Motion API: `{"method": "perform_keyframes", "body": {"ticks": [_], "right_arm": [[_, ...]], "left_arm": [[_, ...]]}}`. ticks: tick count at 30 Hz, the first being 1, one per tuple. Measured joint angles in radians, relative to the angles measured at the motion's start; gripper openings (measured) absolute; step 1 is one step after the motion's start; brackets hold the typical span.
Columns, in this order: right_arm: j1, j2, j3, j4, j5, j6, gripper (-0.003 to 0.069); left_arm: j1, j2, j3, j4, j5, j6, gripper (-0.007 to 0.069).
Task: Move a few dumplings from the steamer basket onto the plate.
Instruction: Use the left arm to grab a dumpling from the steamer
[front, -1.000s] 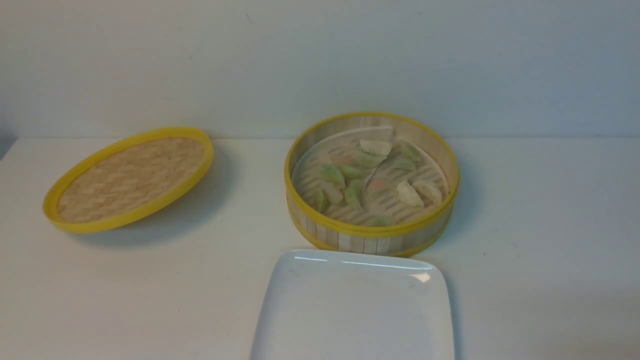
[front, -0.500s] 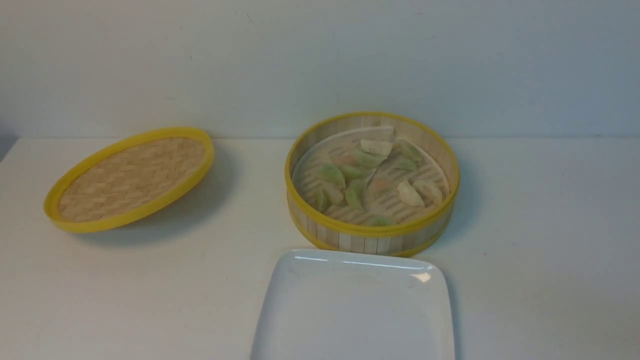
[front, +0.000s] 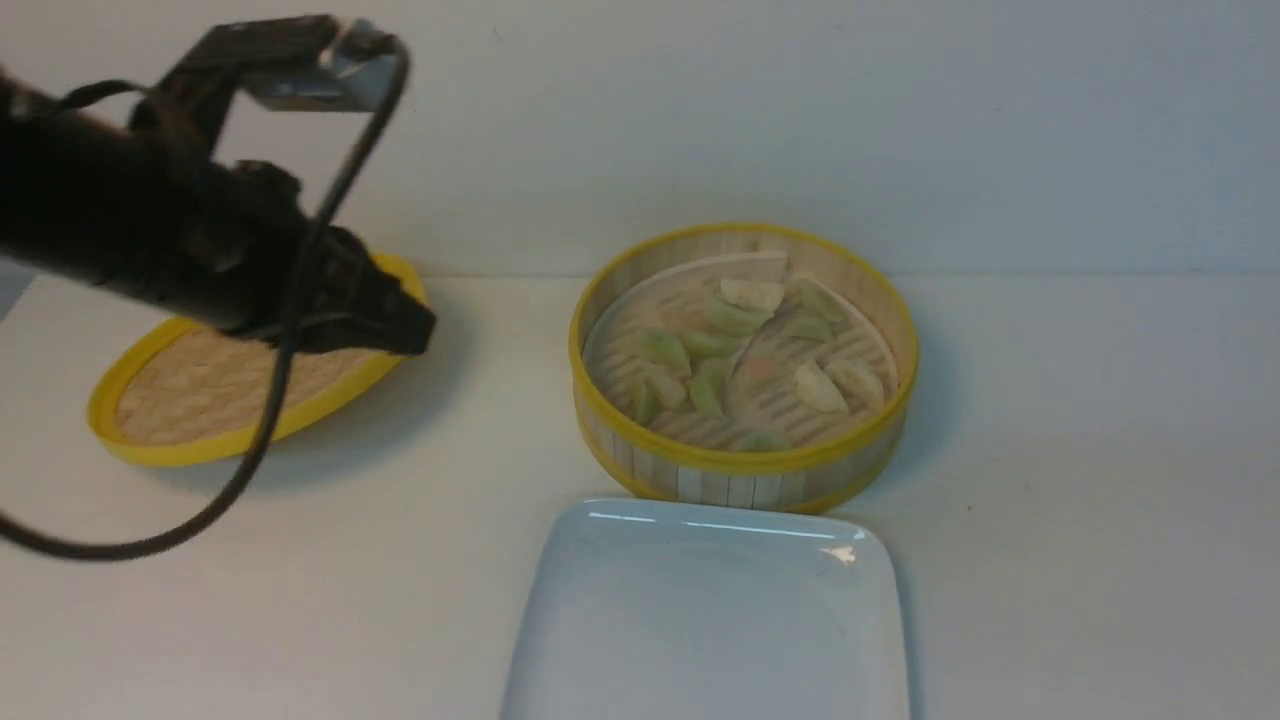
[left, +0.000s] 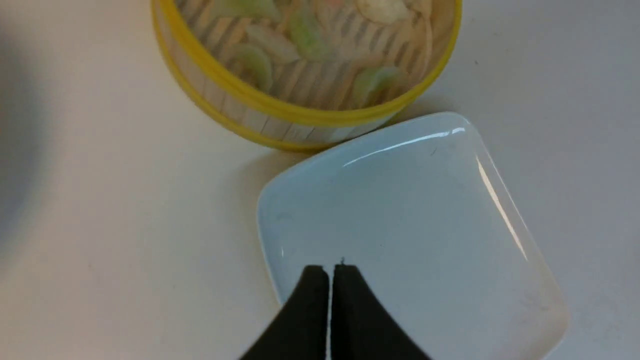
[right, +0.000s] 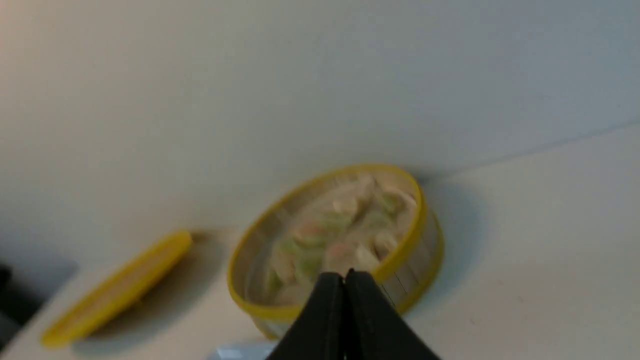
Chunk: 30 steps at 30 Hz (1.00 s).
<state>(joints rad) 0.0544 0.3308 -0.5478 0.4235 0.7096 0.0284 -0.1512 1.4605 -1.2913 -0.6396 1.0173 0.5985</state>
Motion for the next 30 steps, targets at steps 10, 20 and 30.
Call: {"method": "perform_keyframes", "body": {"ticks": [10,20,30], "right_arm": [[0.000,0.200,-0.111,0.020,0.207,-0.115,-0.0015],[0.000,0.200,-0.112,0.045,0.240,-0.120,-0.0015],[0.000,0.200,-0.112,0.046,0.284,-0.120,-0.0015]], "left_arm": [[-0.185,0.412,-0.375,0.182,0.005,0.028,-0.0005],[-0.231,0.723,-0.629,0.271,-0.048,0.140,0.0168],[-0.232,0.832,-0.644,0.281,-0.245,0.269,0.0491]]}}
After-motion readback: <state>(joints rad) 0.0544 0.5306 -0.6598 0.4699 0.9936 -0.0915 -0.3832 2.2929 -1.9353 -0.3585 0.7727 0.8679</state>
